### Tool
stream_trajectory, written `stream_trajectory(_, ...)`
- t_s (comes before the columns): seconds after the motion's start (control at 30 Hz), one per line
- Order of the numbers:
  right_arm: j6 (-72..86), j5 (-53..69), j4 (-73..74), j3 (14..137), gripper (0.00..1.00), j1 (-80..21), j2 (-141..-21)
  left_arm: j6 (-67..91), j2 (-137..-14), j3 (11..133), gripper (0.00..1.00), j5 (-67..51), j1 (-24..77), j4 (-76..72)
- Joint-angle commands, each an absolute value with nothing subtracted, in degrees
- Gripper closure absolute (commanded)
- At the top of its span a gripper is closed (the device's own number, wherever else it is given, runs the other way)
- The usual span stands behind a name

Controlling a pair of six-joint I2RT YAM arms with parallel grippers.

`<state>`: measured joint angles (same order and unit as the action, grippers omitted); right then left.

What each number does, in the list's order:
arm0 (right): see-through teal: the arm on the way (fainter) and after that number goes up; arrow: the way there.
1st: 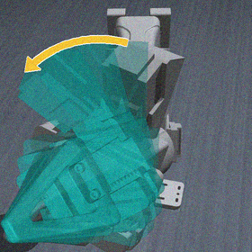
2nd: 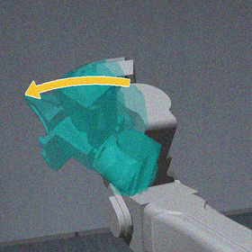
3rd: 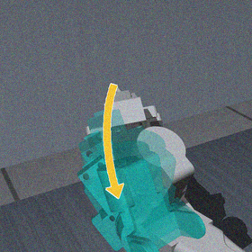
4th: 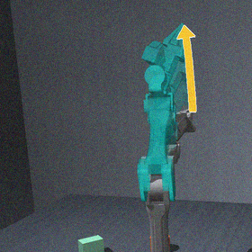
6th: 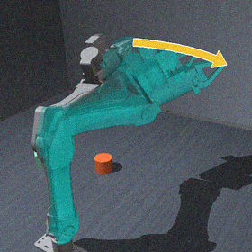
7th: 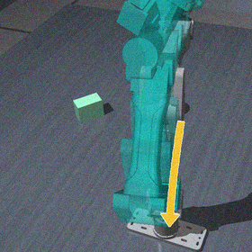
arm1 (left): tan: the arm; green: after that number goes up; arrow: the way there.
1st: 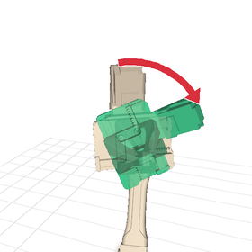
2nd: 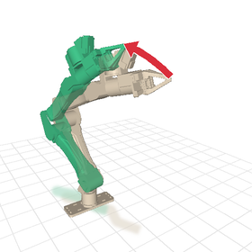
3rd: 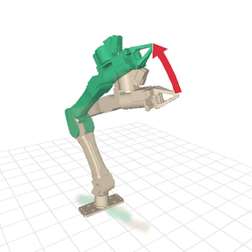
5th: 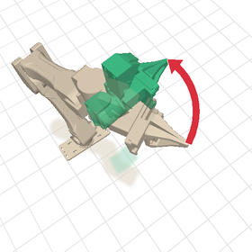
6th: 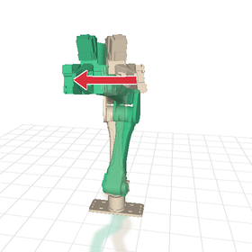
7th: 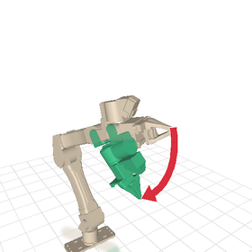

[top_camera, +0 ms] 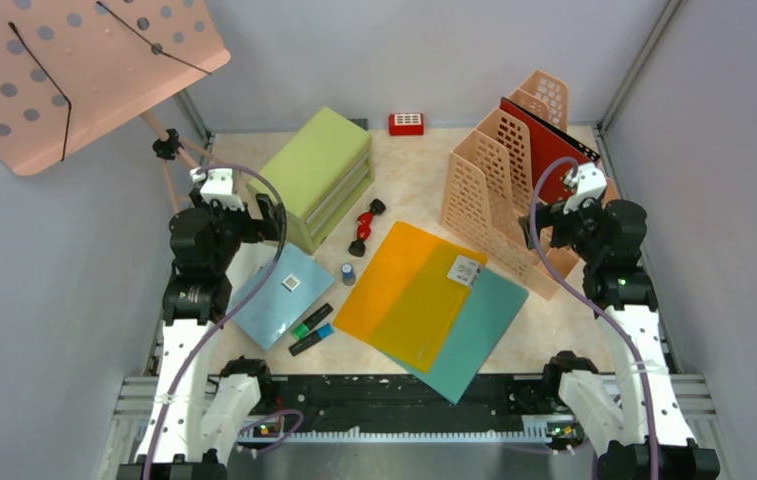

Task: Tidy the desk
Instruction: Move the storage box to the center of the board.

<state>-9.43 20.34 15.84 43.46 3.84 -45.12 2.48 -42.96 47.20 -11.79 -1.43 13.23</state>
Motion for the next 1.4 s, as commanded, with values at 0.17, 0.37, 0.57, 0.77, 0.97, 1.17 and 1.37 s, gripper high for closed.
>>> stream_trajectory(0.17,-10.37,21.78,14.05,42.89,0.01,4.60,-44.31,2.55,-42.28,46.63,0.01,-12.69,-1.84,10.53)
stream_trajectory(0.37,-10.45,22.36,14.27,43.06,0.01,4.61,-44.16,2.20,-42.08,47.36,0.01,-10.33,-1.93,11.28)
stream_trajectory(0.57,-12.11,24.79,16.32,45.16,0.01,4.61,-43.71,0.60,-41.40,48.66,0.01,-9.24,-1.96,13.18)
stream_trajectory(0.77,-15.06,24.58,20.62,48.91,0.01,4.57,-44.57,-5.60,-42.52,54.22,0.01,-15.15,-2.02,20.19)
stream_trajectory(0.97,-17.78,23.98,26.02,51.56,0.01,4.57,-45.61,-7.27,-43.15,56.25,0.01,-22.00,-1.94,23.45)
stream_trajectory(1.17,-20.31,28.37,26.63,50.09,0.10,4.45,-45.35,-6.95,-44.07,57.48,0.01,-22.10,-1.96,25.44)
stream_trajectory(1.37,-19.49,26.90,18.62,46.49,0.18,0.38,-51.21,-6.54,-46.14,58.00,0.01,-23.70,-2.01,25.48)
